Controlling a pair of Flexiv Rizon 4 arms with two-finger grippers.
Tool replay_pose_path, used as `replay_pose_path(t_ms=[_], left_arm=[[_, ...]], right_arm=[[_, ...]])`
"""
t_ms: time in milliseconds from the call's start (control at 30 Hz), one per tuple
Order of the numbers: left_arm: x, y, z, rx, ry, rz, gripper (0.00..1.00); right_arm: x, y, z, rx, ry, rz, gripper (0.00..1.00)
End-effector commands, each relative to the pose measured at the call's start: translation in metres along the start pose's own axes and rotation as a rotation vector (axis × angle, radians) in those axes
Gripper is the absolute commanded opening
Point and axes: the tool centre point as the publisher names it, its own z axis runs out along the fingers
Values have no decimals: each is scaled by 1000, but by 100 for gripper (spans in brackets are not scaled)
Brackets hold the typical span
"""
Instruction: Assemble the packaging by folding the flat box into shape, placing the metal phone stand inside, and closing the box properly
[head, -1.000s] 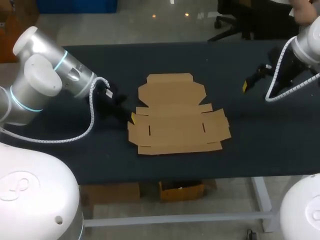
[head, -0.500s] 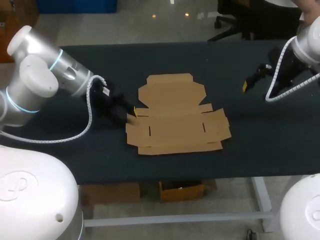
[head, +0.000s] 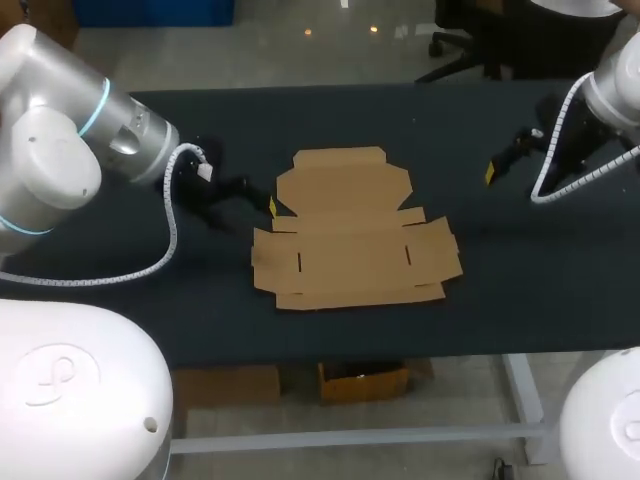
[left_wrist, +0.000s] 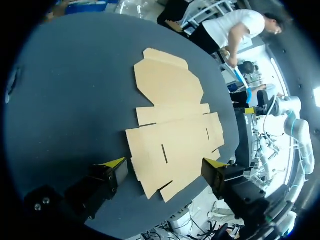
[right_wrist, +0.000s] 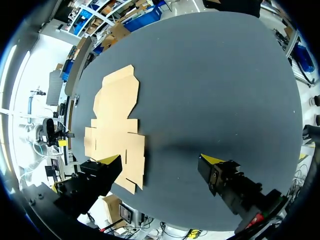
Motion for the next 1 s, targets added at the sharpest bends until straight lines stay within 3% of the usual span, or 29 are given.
replay_pose_path(t_ms=[33,167,333,600,1000], left_arm=[[20,13,-16,48,-81,73,100],[27,13,-17,51,-87,102,100],[22,6,-16,37,-76,99,100],[4,-25,-28,-9,-22,68,100],[4,-25,-28,-9,-22,68,100]], right_arm=[[4,8,0,14,-3,-7,100],[10,15,2,26,-15,-18,100],[12,19,5,33,-22,-19,100],[9,16,11,48,-27,10,100],[9,15,13,57,-31,18,100]])
